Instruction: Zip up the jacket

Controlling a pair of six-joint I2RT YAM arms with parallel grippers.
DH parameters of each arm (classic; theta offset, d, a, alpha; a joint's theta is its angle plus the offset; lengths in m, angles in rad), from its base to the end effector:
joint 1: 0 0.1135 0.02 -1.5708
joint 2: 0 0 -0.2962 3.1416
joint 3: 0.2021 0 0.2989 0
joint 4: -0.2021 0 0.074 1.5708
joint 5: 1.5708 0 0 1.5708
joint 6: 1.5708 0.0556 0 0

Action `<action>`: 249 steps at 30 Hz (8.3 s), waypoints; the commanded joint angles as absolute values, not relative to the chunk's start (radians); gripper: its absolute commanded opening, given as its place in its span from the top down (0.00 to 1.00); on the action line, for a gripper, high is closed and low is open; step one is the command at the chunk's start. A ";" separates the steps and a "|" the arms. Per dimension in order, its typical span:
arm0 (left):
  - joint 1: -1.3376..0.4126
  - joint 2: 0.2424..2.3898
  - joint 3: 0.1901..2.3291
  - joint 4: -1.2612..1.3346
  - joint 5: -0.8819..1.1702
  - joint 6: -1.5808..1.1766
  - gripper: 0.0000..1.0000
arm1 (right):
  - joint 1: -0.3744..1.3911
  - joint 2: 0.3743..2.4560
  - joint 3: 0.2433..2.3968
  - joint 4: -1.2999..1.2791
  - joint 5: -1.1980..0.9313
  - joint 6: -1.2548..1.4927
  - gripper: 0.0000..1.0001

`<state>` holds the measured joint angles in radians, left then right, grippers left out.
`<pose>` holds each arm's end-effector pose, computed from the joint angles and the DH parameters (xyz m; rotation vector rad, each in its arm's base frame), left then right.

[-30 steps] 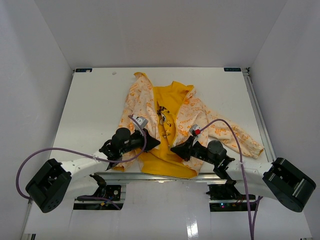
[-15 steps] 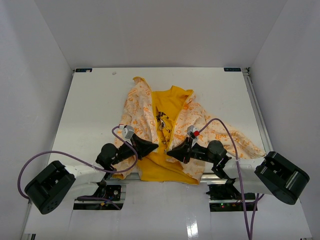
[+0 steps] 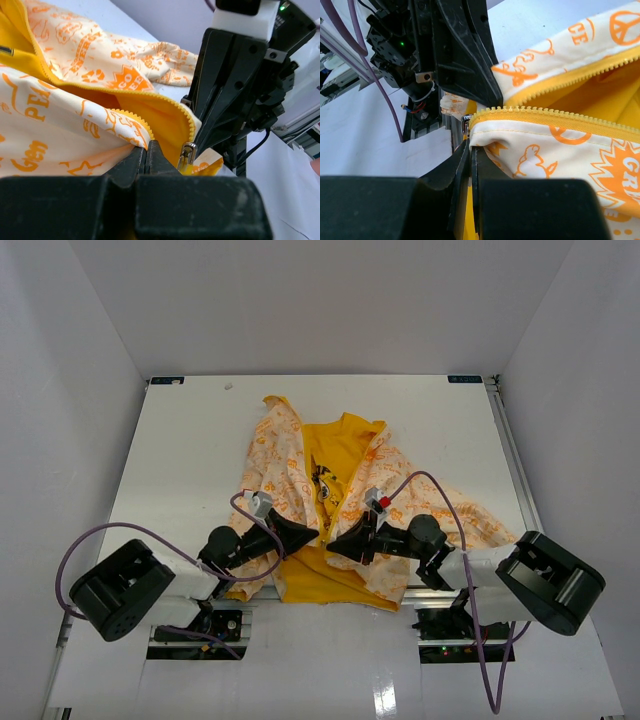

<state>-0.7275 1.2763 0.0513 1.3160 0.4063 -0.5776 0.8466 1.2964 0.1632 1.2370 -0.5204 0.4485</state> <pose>0.1454 -0.1589 0.1532 0.4806 1.5709 -1.3282 0.1381 0.1979 0.1715 -0.7730 1.4623 1.3986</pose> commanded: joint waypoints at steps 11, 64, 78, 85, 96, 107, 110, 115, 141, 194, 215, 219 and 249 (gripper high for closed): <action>-0.726 1.247 0.020 1.812 0.401 -0.570 1.00 | 0.859 1.354 0.204 1.365 -0.560 0.492 0.92; -0.725 1.139 0.002 1.820 0.382 -0.489 1.00 | 0.865 1.435 0.253 1.523 -0.589 0.663 0.92; -0.727 1.119 -0.015 1.820 0.386 -0.482 1.00 | 0.865 1.399 0.249 1.540 -0.554 0.681 0.92; -0.729 1.113 -0.021 1.821 0.385 -0.475 1.00 | 0.864 1.396 0.249 1.561 -0.547 0.698 0.92; -0.730 1.109 -0.023 1.821 0.385 -0.465 1.00 | 0.858 1.399 0.245 1.609 -0.546 0.732 0.92; -0.736 1.080 -0.025 1.819 0.382 -0.448 1.00 | 0.847 1.387 0.265 1.631 -0.546 0.767 0.92; -0.736 1.064 -0.027 1.819 0.379 -0.441 1.00 | 0.844 1.380 0.273 1.630 -0.548 0.772 0.92; -0.738 1.029 -0.035 1.821 0.366 -0.435 1.00 | 0.844 1.363 0.292 1.646 -0.561 0.780 0.92; -0.738 0.979 -0.046 1.821 0.333 -0.452 1.00 | 0.843 1.318 0.275 1.779 -0.656 0.640 0.92; -0.738 0.968 -0.051 1.821 0.379 -0.472 1.00 | 0.807 1.339 0.339 1.813 -0.693 0.746 0.92; -0.739 0.990 -0.040 1.821 0.401 -0.483 1.00 | 0.796 1.333 0.355 1.810 -0.692 0.767 0.92; -0.739 0.997 -0.043 1.819 0.403 -0.483 1.00 | 0.787 1.324 0.353 1.809 -0.692 0.772 0.92; -0.744 1.024 -0.005 1.822 0.438 -0.571 1.00 | 0.758 1.345 0.364 1.844 -0.722 0.808 0.92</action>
<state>-0.7334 1.0346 0.0505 1.3349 0.4053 -0.5359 0.7650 1.3479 0.3199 1.2843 -0.7181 0.7928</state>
